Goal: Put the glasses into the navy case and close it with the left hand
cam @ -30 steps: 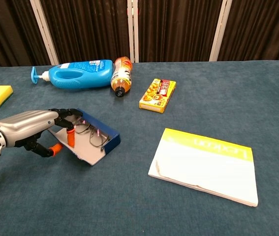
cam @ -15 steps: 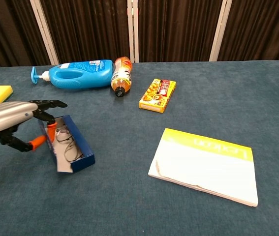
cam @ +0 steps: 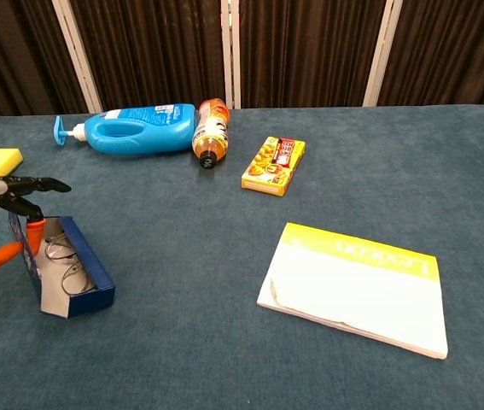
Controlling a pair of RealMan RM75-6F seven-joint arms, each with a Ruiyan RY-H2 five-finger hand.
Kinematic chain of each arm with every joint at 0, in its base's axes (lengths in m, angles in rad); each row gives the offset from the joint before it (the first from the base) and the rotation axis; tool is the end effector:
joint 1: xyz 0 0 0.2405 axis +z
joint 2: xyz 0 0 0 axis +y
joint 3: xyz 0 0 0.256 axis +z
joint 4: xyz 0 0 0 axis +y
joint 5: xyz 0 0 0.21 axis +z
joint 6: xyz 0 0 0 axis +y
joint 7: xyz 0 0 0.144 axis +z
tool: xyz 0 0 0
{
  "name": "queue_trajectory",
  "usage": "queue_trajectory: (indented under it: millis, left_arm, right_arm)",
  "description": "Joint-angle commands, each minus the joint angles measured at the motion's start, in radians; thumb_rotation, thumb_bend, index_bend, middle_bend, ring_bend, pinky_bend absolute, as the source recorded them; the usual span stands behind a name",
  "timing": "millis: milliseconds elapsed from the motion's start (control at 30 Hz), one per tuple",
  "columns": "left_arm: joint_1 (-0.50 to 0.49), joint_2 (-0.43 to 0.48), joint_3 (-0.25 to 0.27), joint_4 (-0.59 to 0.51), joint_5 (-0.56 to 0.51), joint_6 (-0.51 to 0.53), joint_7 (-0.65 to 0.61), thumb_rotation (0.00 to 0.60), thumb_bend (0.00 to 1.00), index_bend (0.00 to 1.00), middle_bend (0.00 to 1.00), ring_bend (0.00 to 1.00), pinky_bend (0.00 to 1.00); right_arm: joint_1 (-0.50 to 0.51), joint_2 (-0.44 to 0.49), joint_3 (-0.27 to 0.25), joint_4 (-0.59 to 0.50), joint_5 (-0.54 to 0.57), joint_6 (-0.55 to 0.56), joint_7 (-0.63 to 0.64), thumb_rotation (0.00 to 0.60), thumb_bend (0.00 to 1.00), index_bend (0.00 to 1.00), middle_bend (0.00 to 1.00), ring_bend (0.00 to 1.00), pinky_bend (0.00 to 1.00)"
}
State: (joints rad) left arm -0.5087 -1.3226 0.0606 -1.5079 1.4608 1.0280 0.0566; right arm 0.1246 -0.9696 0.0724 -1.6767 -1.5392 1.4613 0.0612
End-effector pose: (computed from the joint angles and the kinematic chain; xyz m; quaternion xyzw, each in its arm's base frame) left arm -0.2543 0.2622 0.0301 -0.7746 -0.3950 -0.3078 0.3863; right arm -0.2940 -0.1970 0.1979 0.6180 -0.3591 0.4020 0.5723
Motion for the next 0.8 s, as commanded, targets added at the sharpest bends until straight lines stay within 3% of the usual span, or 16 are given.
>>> queue_trajectory:
  millis: [33, 200, 567, 667, 800]
  left_arm:
    - [-0.019, -0.022, -0.017, -0.008, -0.031, -0.041, 0.023, 0.6, 0.6, 0.63, 0.0, 0.0, 0.0]
    - [-0.047, -0.071, -0.05, 0.012, -0.085, -0.088, 0.072, 0.6, 0.6, 0.63, 0.0, 0.0, 0.0]
    - [-0.054, -0.081, -0.064, 0.008, -0.122, -0.098, 0.113, 0.6, 0.57, 0.58, 0.0, 0.0, 0.0]
    - [-0.052, -0.085, -0.067, 0.014, -0.121, -0.092, 0.1, 0.6, 0.55, 0.46, 0.0, 0.0, 0.0]
    - [-0.049, -0.095, -0.072, 0.031, -0.111, -0.079, 0.078, 0.6, 0.47, 0.11, 0.0, 0.0, 0.0]
  right_arm:
    - [0.001, -0.001, 0.0, 0.001, 0.001, -0.003, 0.0, 0.6, 0.0, 0.0, 0.0, 0.0, 0.0]
    - [0.002, -0.003, 0.002, 0.004, 0.007, -0.005, -0.004, 0.6, 0.0, 0.0, 0.0, 0.0, 0.0]
    - [0.002, -0.003, 0.001, 0.005, 0.008, -0.007, -0.005, 0.6, 0.0, 0.0, 0.0, 0.0, 0.0]
    - [0.001, -0.003, 0.001, 0.004, 0.007, -0.006, -0.006, 0.6, 0.0, 0.0, 0.0, 0.0, 0.0]
    - [0.001, -0.003, 0.001, 0.004, 0.009, -0.006, -0.007, 0.6, 0.0, 0.0, 0.0, 0.0, 0.0]
